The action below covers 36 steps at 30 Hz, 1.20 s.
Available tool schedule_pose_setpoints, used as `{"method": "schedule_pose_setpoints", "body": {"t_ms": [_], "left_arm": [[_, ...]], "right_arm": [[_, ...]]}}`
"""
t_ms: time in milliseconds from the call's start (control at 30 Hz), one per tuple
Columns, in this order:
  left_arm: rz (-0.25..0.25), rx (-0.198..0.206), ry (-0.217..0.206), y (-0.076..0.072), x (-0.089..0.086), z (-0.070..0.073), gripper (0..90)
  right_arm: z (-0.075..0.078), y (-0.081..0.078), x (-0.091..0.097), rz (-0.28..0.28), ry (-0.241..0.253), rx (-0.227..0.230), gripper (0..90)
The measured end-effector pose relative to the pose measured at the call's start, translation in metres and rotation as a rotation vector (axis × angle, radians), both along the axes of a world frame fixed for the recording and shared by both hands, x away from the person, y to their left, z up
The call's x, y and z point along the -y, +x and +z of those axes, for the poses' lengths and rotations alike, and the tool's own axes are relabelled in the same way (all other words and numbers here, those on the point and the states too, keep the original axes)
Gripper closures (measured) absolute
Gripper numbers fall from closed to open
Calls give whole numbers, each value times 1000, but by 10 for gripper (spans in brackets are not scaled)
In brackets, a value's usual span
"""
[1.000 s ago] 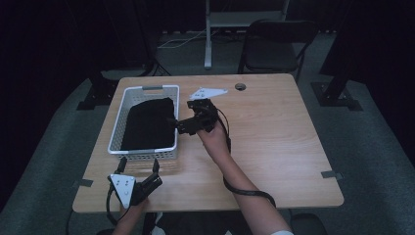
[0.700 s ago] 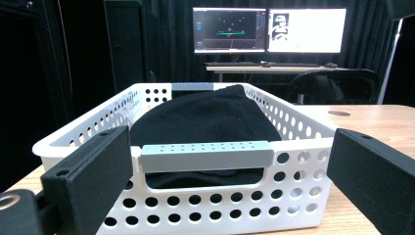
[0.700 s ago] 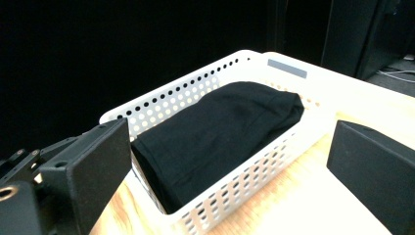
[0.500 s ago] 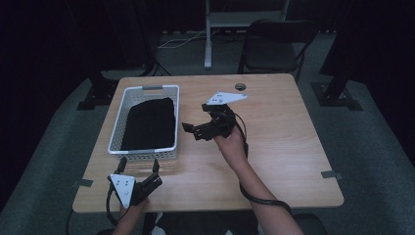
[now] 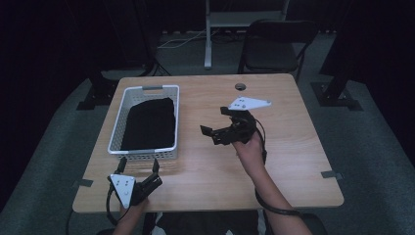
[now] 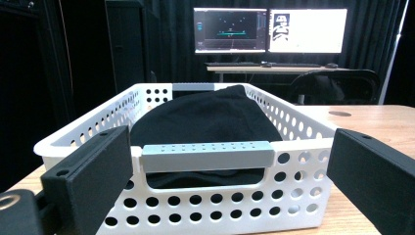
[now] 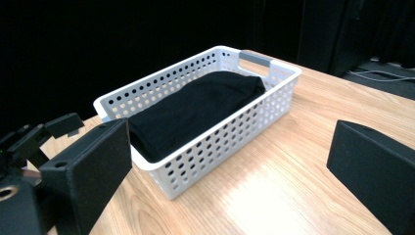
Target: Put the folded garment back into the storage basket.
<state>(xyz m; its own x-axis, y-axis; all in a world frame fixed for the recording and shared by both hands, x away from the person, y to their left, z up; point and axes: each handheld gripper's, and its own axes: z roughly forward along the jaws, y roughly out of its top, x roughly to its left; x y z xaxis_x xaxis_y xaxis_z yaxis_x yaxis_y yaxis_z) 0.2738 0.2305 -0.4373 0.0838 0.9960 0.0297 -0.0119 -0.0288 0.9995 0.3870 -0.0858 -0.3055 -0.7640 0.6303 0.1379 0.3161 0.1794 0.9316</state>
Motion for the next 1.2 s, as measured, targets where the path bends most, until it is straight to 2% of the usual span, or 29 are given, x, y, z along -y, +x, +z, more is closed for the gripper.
{"method": "schedule_pose_setpoints", "body": {"t_ms": [200,467,700,900,1000,1133,1200], "left_arm": [[1,0,0,0,0,0,44],[6,1,0,0,0,0,44],[6,0,1,0,0,0,43],[5,0,3,0,0,0,44],[6,0,3,0,0,0,44],[6,1,3,0,0,0,44],[6,1,3,0,0,0,44]], "right_arm": [[-1,-9,16,-13,-7,7,29],[0,-19,41,-49,15,15,28],[-2,-35,76,-129,30,30,28],[-9,-47,104,-187,48,16,29],[-12,-50,112,-199,55,12,29],[-19,-57,127,-242,63,2,28],[-23,-61,132,-288,48,6,28]]}}
